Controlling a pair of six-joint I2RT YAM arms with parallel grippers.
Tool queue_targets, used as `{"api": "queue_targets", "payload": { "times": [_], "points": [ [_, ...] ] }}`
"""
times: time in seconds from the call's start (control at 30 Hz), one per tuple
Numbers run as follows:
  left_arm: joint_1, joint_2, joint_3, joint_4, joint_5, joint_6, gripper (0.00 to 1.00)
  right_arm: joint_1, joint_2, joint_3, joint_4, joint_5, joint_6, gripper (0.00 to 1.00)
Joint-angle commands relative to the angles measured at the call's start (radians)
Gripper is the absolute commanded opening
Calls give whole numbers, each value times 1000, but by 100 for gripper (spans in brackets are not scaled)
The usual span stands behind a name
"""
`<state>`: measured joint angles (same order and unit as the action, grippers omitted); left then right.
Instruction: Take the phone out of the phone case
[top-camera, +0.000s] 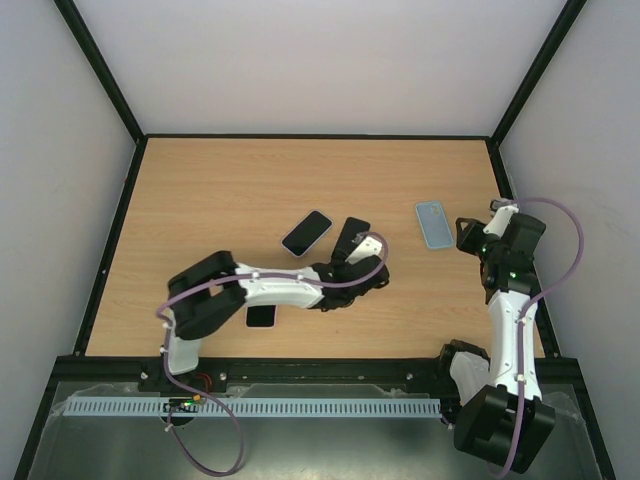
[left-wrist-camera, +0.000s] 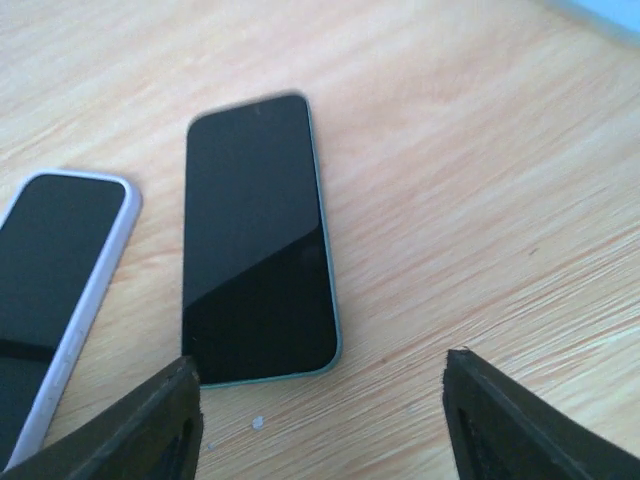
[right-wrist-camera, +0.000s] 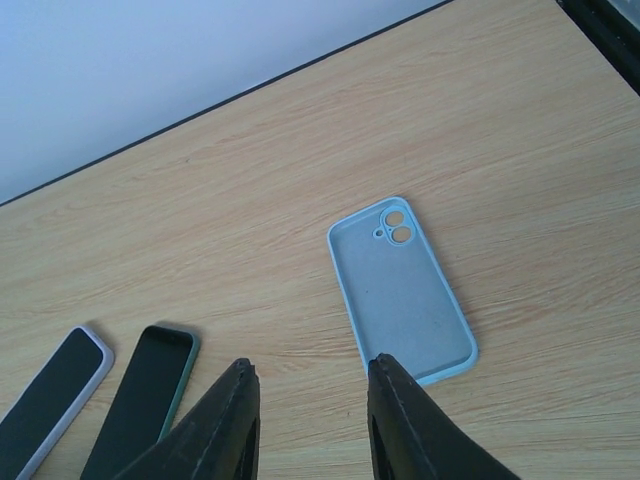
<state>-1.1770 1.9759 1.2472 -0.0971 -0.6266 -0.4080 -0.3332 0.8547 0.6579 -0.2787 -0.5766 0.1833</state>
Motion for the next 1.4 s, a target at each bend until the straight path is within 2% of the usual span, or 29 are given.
{"api": "queue_targets", "payload": {
  "times": [0.0, 0.07, 0.13, 0.2, 0.23, 0.3, 0.33, 0.43, 0.57, 0.73, 1.07, 1.13, 1.37],
  "points": [
    [57, -139, -44, 9, 78, -14, 70, 1, 0, -1, 20, -13, -26, 30],
    [98, -168, -64, -5, 89, -13, 74, 1, -4, 2, 15, -20, -37, 35],
    [148, -181, -79, -11, 107, -4, 83, 2, -15, 2, 10, -22, -42, 48],
    [214, -185, -93, -1, 167, 20, 97, 1, -22, -1, 10, -32, -49, 50],
    [252, -184, -97, 4, 187, 34, 100, 2, -23, -3, 11, -36, -49, 51],
    [331, -177, -101, 19, 246, 72, 100, 2, -22, -3, 6, -38, -48, 63],
    [370, -169, -98, 25, 290, 88, 100, 1, -21, -4, 6, -38, -48, 65],
    [469, -131, -77, 35, 411, 137, 100, 1, -20, -6, 2, -43, -58, 67],
    [537, -71, -36, 23, 537, 198, 100, 2, -17, -8, 2, -37, -60, 68],
    [573, 3, 8, -4, 612, 208, 100, 1, -11, -7, 2, -29, -60, 69],
    [577, 115, 116, -99, 718, 244, 100, 2, -14, -7, 1, -28, -62, 69],
    [569, 126, 138, -137, 703, 239, 99, 2, -16, -7, 2, -25, -60, 69],
    [500, 150, 185, -270, 524, 264, 98, 1, -19, -8, 1, -26, -61, 69]
  ]
}}
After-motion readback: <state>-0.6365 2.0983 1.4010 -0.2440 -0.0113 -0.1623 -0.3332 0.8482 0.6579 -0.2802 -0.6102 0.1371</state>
